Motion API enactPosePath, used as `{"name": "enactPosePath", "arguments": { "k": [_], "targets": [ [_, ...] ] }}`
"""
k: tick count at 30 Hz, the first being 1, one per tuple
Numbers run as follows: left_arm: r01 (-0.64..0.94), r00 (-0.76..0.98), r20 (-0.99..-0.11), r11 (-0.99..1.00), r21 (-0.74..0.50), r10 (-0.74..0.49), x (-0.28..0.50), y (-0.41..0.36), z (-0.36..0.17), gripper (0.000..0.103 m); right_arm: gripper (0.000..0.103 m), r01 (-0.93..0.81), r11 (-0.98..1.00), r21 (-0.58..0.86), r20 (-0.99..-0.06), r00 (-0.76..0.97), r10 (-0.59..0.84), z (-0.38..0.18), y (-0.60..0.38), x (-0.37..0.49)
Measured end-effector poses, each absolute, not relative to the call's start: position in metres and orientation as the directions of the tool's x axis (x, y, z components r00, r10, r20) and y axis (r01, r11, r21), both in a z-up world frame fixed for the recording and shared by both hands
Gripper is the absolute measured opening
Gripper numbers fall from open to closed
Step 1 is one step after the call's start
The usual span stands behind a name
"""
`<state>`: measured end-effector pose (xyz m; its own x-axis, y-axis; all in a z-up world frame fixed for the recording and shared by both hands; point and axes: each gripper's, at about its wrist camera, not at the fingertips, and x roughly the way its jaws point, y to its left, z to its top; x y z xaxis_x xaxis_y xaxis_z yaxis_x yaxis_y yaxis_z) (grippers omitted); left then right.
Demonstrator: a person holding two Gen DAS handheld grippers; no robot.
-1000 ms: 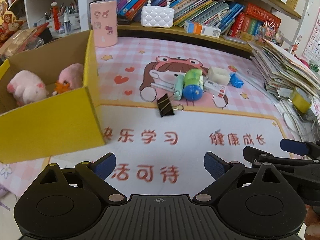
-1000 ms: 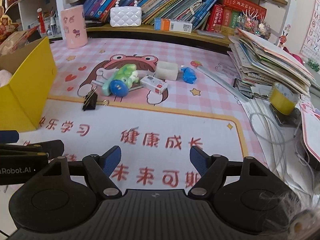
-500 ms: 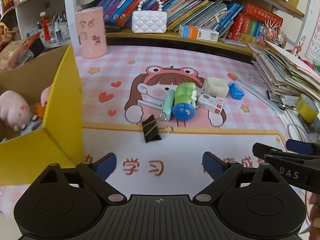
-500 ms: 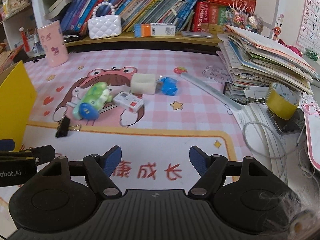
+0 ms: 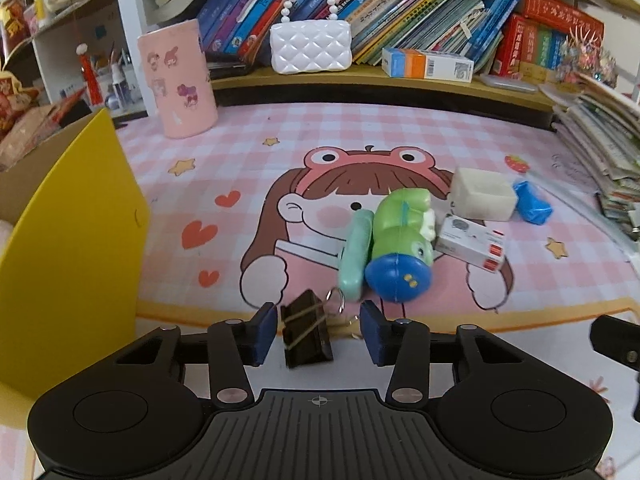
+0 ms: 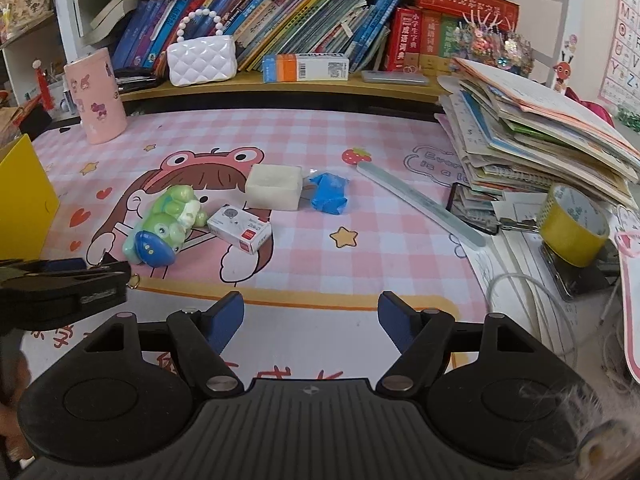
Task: Organize objects
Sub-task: 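Grasp the black binder clip with the left tool while the right tool grasps the white card box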
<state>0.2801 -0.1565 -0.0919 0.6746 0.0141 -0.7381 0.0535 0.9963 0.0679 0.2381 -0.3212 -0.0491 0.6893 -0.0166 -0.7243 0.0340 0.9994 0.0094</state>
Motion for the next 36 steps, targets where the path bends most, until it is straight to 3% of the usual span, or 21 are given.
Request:
{"name": "enactPosePath", "arguments": {
  "k": [3,8,24,25,26,28,36],
  "targets": [
    [0.046,0.676,-0.736,0.995,0.086,0.032,0.283,-0.155,-0.095,0.019,0.073,0.022,1.000,0.011,-0.724,0.690,-0.007,-0.051,-0.321,0.245],
    [0.063,0.668,-0.744,0.997,0.037,-0.015,0.280,-0.142,-0.085,0.011,0.074,-0.013,1.000,0.026,-0.727,0.686,0.028,-0.059,-0.317,0.263],
    [0.008,0.641,-0.763,0.995,-0.102,-0.083,0.248,-0.107,-0.053,0.011,0.072,-0.142,0.990,-0.004,-0.727,0.680,0.095,-0.106,-0.280,0.347],
    [0.004,0.639,-0.765,0.995,-0.104,-0.082,0.246,-0.106,-0.052,0.011,0.067,-0.145,0.989,0.005,-0.724,0.682,0.104,-0.106,-0.280,0.348],
    [-0.002,0.637,-0.766,0.994,-0.108,-0.082,0.245,-0.104,-0.051,0.011,0.051,-0.149,0.989,0.015,-0.721,0.683,0.114,-0.106,-0.281,0.348],
    [-0.010,0.637,-0.766,0.993,-0.116,-0.083,0.241,-0.100,-0.049,0.011,0.036,-0.156,0.988,0.005,-0.711,0.694,0.113,-0.104,-0.280,0.347],
    [0.004,0.652,-0.751,0.991,-0.136,-0.105,0.234,-0.097,-0.042,0.011,0.032,-0.101,0.994,0.047,-0.722,0.684,0.104,-0.092,-0.288,0.330]
  ]
}}
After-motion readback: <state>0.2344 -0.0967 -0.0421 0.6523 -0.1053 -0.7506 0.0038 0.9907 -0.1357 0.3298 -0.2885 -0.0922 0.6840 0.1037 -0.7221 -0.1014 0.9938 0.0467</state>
